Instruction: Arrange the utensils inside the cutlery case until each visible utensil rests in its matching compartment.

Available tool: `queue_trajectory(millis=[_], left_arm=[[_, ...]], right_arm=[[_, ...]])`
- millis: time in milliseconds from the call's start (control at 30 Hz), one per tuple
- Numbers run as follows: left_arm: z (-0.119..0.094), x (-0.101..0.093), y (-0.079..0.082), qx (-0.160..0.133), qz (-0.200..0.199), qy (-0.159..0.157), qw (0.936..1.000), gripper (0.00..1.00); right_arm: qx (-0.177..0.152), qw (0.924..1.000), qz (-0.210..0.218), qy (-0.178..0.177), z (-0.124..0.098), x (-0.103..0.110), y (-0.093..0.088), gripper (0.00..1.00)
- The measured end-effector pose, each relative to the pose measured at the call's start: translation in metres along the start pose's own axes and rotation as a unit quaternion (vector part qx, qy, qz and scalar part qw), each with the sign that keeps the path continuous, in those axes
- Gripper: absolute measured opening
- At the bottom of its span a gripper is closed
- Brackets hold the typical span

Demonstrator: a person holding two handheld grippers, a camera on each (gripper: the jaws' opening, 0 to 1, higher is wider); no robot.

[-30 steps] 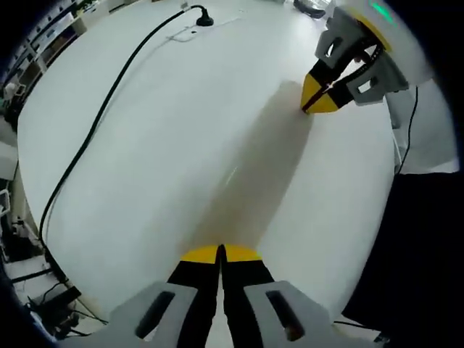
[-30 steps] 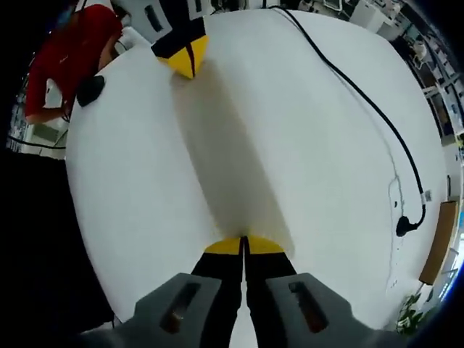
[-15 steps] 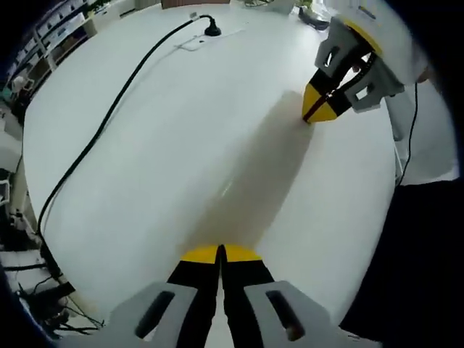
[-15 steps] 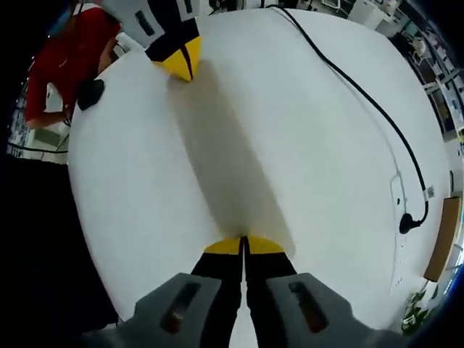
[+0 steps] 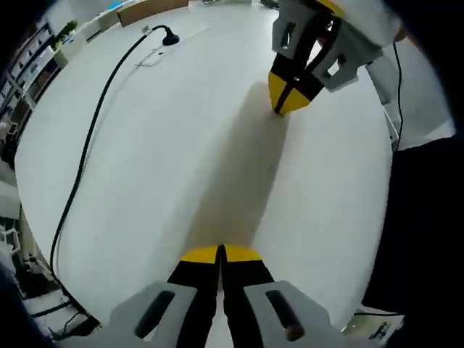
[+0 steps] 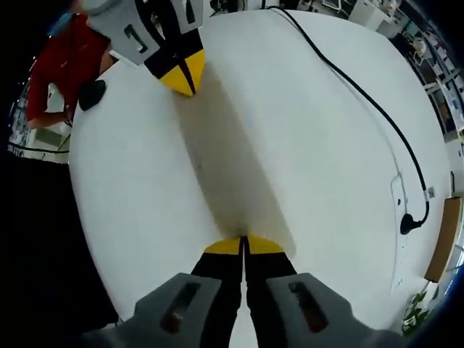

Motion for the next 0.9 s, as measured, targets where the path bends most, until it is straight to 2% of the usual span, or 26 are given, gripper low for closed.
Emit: queue_trajectory(millis=[167, 267, 300, 333, 367, 400, 433, 467, 633, 767, 900], left_arm=[[0.002, -0.007, 0.01, 0.057, 0.063, 0.029, 0.996, 0.0], [0.005, -0.012, 0.019, 0.111, 0.1, 0.05, 0.9875, 0.0], [0.007, -0.012, 0.022, 0.123, 0.147, 0.046, 0.9804, 0.0], [0.008, -0.014, 0.023, 0.12, 0.115, 0.048, 0.9849, 0.0], [0.009, -0.012, 0.025, 0.121, 0.1, 0.049, 0.9865, 0.0], [0.007, -0.01, 0.023, 0.122, 0.077, 0.048, 0.9884, 0.0], [0.006, -0.009, 0.022, 0.121, 0.075, 0.047, 0.9887, 0.0], [0.006, -0.008, 0.022, 0.115, 0.084, 0.045, 0.9889, 0.0], [0.005, -0.007, 0.018, 0.088, 0.059, 0.042, 0.9935, 0.0], [0.004, -0.008, 0.013, 0.069, 0.052, 0.043, 0.9953, 0.0], [0.005, -0.007, 0.014, 0.066, 0.045, 0.041, 0.9959, 0.0]], right_arm=[[-0.01, 0.9999, 0.01, 0.008, 0.0, -0.002, -0.002, 0.0], [-0.013, 0.9998, 0.01, 0.007, 0.0, -0.001, -0.003, 0.0], [-0.017, 0.9995, 0.024, 0.014, 0.0, -0.001, -0.006, 0.0], [-0.021, 0.9992, 0.032, 0.014, -0.001, -0.003, -0.008, 0.0], [-0.028, 0.9983, 0.046, 0.021, 0.0, -0.002, -0.008, 0.0], [-0.036, 0.9984, 0.038, 0.021, 0.001, -0.002, -0.007, 0.0], [-0.044, 0.9987, 0.016, 0.017, 0.001, -0.005, -0.004, 0.0], [-0.04, 0.9987, 0.02, 0.022, 0.001, -0.002, -0.003, 0.0], [-0.006, 0.9998, 0.0, 0.02, 0.0, -0.003, 0.004, 0.0], [-0.006, 0.9998, -0.007, 0.019, 0.0, -0.002, 0.001, 0.0], [-0.008, 0.9998, -0.002, 0.019, 0.0, -0.003, 0.0, 0.0]])
Point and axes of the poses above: the point that each gripper's makers call its tool centre point, and the gripper's own axes: z roughly forward along the fingers, x roughly to its left, y roughly out of its top, the point moved 8 cm from there along -z, roughly backward along the fingers, and after that the axes turned 10 degrees about -z, right-handed, at the moved point
